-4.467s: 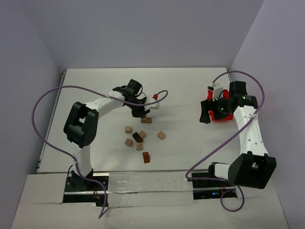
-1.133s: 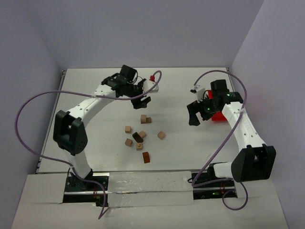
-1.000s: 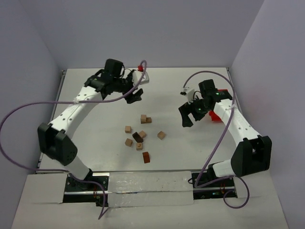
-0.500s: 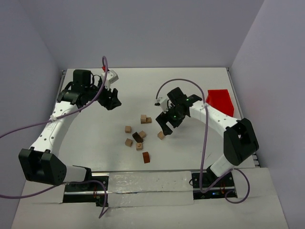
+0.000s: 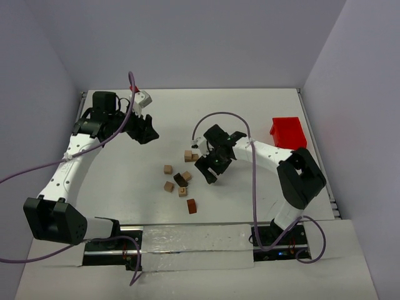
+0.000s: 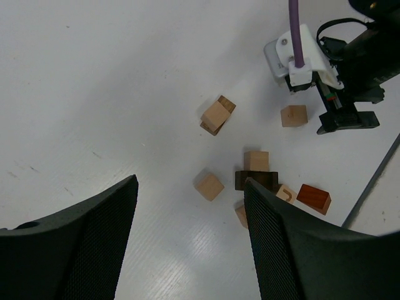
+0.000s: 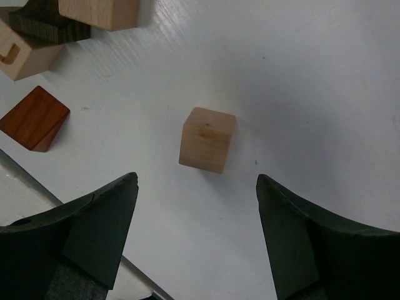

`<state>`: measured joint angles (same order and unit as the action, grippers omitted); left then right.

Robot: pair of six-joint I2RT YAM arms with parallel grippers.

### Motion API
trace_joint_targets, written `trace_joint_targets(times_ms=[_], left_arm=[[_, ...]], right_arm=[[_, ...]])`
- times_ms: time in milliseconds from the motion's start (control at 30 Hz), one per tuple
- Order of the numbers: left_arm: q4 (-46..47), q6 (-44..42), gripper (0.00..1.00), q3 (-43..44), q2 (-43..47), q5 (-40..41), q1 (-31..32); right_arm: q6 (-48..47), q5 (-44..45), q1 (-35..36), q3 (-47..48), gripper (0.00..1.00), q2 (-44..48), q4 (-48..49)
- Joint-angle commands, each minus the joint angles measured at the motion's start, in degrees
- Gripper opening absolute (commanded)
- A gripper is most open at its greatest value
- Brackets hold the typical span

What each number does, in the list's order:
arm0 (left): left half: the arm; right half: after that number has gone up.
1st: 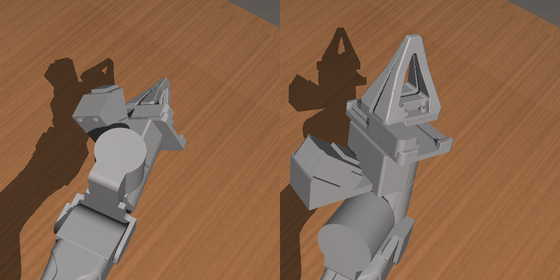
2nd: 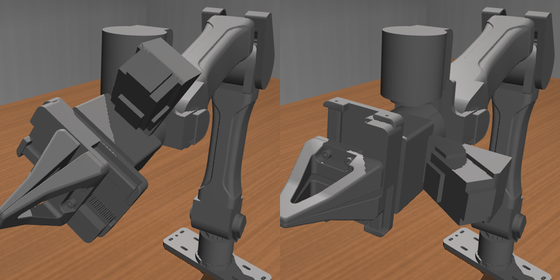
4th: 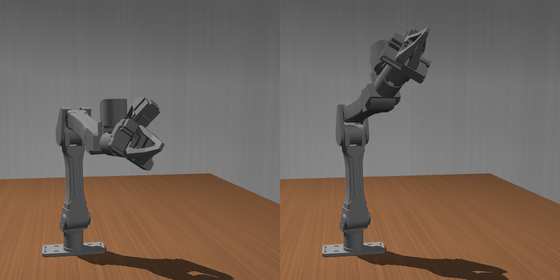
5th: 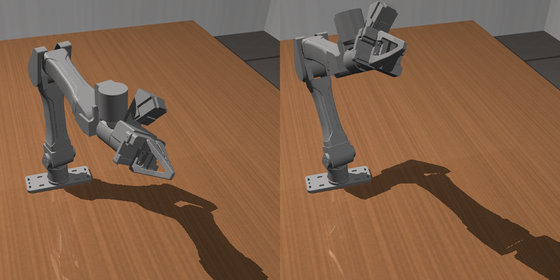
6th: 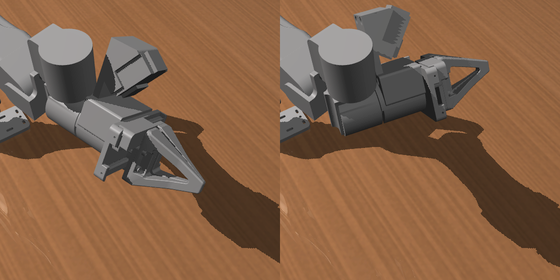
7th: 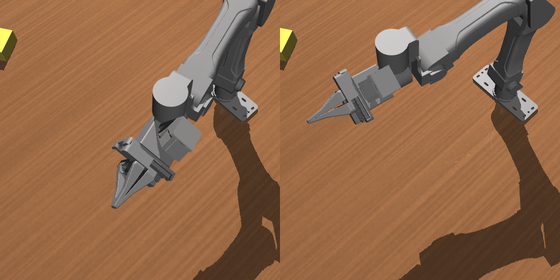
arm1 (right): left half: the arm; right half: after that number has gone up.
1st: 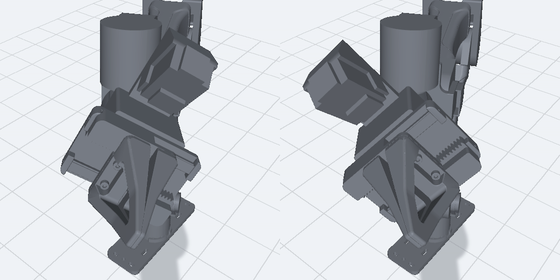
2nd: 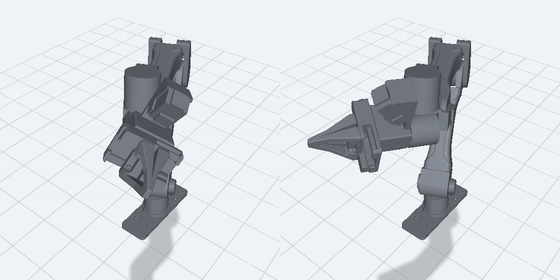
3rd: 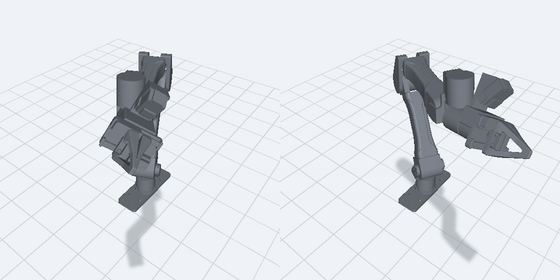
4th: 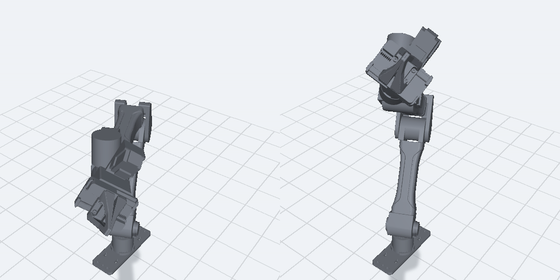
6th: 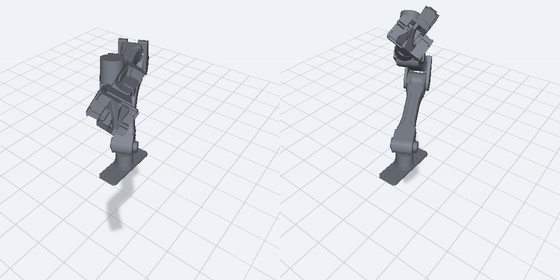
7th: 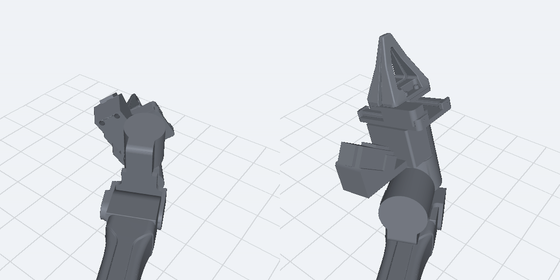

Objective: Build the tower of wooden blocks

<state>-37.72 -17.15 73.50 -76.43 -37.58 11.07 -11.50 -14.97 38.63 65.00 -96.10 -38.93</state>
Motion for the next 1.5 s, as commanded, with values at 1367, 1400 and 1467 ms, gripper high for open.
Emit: trace_joint_targets(times_ms=[1367, 1400, 1467], left_arm=[[-2.36, -1.77, 0.75, -2.43, 3.81, -0.65, -3.77], [-2.41, -1.8, 0.75, -2.26, 3.61, -0.69, -3.77], [-2.55, -1.94, 0.75, -2.0, 3.29, -0.63, -3.77]], right_arm=[[-6.15, 2.14, -0.22, 7.22, 0.75, -8.72, -1.08], [-5.94, 2.33, -0.22, 7.66, 0.74, -9.42, -1.06], [-5.74, 2.68, -0.22, 8.02, 0.7, -10.98, -0.87]])
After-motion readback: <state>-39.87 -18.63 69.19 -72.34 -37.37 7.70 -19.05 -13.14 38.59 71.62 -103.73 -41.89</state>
